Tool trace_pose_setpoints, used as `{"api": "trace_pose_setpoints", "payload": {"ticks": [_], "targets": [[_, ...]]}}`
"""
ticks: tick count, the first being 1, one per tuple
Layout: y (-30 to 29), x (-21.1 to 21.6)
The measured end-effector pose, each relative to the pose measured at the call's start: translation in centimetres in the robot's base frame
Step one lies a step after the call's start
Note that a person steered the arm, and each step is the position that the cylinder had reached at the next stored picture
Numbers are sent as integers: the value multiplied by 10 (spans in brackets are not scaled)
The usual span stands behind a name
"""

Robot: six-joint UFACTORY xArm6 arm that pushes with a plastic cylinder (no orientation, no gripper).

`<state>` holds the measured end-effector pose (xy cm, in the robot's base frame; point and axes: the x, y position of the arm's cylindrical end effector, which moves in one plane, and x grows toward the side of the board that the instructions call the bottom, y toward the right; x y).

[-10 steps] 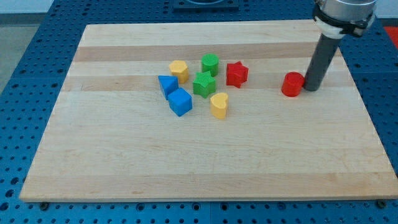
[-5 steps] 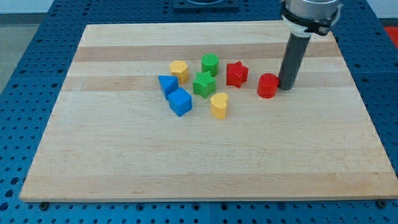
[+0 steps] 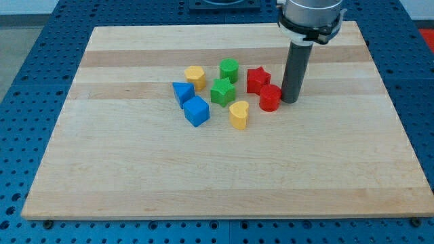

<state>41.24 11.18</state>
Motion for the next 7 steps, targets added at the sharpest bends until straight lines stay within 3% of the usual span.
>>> {"api": "trace_pose_setpoints", "payload": {"ticks": [7], "targets": [[-22,23]]}}
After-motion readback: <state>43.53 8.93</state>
